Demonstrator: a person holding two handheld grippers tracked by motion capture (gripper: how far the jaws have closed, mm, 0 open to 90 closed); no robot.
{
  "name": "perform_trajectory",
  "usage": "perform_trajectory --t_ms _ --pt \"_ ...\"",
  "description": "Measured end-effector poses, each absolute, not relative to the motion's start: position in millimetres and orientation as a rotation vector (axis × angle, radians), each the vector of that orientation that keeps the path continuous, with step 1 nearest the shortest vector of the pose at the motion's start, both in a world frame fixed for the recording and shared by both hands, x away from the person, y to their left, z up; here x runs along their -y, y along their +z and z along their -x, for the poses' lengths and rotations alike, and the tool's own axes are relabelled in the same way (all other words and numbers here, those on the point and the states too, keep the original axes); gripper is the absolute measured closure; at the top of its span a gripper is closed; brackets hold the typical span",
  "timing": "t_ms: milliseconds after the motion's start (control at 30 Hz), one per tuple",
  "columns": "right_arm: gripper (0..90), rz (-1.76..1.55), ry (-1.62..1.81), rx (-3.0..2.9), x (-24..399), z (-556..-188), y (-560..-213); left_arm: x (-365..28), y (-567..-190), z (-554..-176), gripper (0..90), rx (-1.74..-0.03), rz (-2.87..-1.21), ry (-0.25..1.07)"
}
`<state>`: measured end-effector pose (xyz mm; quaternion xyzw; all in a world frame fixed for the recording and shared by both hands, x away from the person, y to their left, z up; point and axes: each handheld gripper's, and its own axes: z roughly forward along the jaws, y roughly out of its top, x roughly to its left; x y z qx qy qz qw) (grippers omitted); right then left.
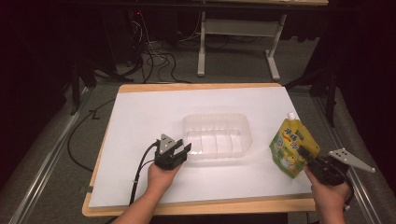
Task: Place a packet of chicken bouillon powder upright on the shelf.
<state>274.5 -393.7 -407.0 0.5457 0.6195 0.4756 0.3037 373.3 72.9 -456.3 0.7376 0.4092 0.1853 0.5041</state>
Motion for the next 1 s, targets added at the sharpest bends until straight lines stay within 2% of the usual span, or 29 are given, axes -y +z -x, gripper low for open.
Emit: perform_trajectory --t_ms 233,367,600,1000 --pt "90.0 -1.436 1.303 -1.614 390 -273 -401 -80 -454 -368 45.8 -0.970 -1.792 0.477" --pt "90.0 -1.422 1.314 -1.602 388 -273 -397 -82 -453 -367 42.7 -0.960 -1.787 0.488" --pt "90.0 -1.375 1.375 -1.571 379 -271 -377 -84 -453 -366 39.9 -0.922 -1.780 0.488" --pt "90.0 -1.310 1.482 -1.545 353 -285 -344 -89 -451 -367 40.6 -0.930 -1.781 0.459"
